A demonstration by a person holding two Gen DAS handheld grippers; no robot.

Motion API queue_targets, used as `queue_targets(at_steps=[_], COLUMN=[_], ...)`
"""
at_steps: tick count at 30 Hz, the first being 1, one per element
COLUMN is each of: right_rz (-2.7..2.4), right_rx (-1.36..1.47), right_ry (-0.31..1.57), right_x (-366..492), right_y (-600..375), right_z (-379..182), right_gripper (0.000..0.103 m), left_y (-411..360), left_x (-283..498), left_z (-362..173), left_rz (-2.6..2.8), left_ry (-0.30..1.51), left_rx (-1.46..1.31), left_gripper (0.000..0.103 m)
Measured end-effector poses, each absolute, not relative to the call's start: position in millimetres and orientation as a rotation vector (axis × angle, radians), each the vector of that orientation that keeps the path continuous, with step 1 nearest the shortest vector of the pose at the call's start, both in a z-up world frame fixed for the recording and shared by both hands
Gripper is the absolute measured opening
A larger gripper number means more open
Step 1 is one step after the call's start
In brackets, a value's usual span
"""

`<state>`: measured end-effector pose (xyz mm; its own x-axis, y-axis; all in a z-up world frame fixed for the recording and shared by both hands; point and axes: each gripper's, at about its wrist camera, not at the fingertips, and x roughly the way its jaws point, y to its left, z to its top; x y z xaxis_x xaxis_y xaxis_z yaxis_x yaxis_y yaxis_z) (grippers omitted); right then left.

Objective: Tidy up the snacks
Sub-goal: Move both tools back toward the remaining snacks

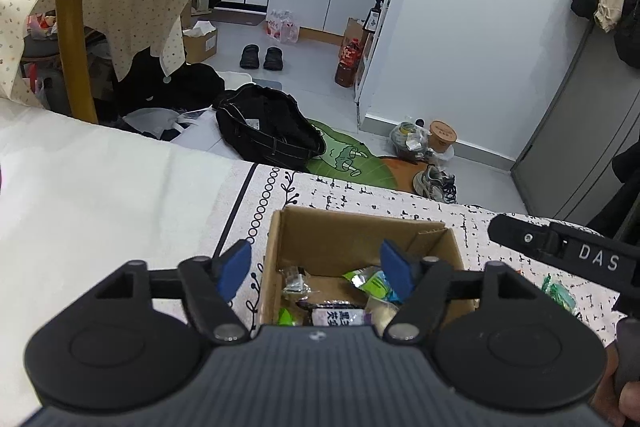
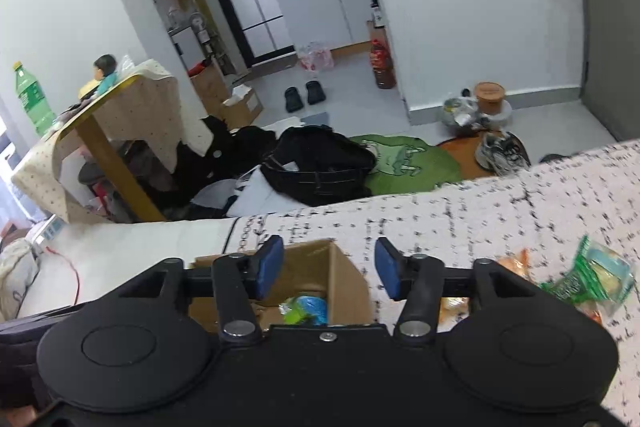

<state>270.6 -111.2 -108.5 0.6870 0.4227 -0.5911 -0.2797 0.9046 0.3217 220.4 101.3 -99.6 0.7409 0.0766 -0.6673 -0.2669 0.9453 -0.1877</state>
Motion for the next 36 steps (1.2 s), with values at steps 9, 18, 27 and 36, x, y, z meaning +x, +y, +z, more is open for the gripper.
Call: queue_targets(at_steps=[9,18,27,36], right_rz=[0.347,0.286,0.246,0.190], right_rx=[0.227,0.224,0.201,0.218], right_ry=[0.755,0.759,0.764,0.781], right_x=[265,253,248,245], right_y=[-138,-171,-210,-243], right_z=[-120,-122,-124,-132], right_gripper=[0.059,0.078,0.085,0.096], left_y=[89,57,13,-23], left_x=[215,214,214,218], left_z=[-99,-98,-104,-104], left_rz=[0.213,0.178,0.110,0.015], left_ry=[0.716,0.699,0.739,0.745], left_rx=[-0.290,-0.304,-0.247,-0.211], left_gripper=[0.092,0.103,0.103,0.103])
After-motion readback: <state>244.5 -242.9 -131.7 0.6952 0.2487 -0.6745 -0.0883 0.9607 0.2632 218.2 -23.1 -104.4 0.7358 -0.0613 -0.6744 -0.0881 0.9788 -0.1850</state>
